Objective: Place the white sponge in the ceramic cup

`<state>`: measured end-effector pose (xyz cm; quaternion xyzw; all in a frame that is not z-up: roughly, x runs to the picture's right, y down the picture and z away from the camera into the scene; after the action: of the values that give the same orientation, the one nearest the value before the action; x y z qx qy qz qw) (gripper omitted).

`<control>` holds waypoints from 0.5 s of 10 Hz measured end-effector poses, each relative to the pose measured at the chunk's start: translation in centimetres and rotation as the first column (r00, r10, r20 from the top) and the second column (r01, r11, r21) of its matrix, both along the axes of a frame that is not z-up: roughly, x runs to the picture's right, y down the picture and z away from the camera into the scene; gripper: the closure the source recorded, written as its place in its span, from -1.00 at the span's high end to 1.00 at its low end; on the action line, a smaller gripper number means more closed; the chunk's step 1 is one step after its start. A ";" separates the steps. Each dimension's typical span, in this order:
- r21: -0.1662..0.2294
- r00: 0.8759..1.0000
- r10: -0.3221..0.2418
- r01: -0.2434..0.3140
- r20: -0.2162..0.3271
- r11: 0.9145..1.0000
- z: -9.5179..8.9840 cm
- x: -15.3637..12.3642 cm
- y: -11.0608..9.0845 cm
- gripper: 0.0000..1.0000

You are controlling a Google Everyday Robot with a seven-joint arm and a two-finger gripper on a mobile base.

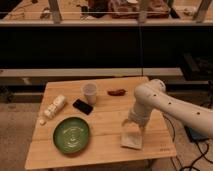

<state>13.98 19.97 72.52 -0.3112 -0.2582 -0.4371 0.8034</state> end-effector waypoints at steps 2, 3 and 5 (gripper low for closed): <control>-0.019 0.998 0.035 -0.036 -0.050 0.999 -0.4 -0.3 0.9 0.30; -0.023 0.990 0.089 -0.093 -0.113 0.995 -0.7 -0.6 1.4 0.30; -0.025 0.970 0.164 -0.171 -0.179 0.985 -1.3 -0.6 1.5 0.30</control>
<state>13.37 21.51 71.26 -0.3420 -0.2201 -0.3331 0.8507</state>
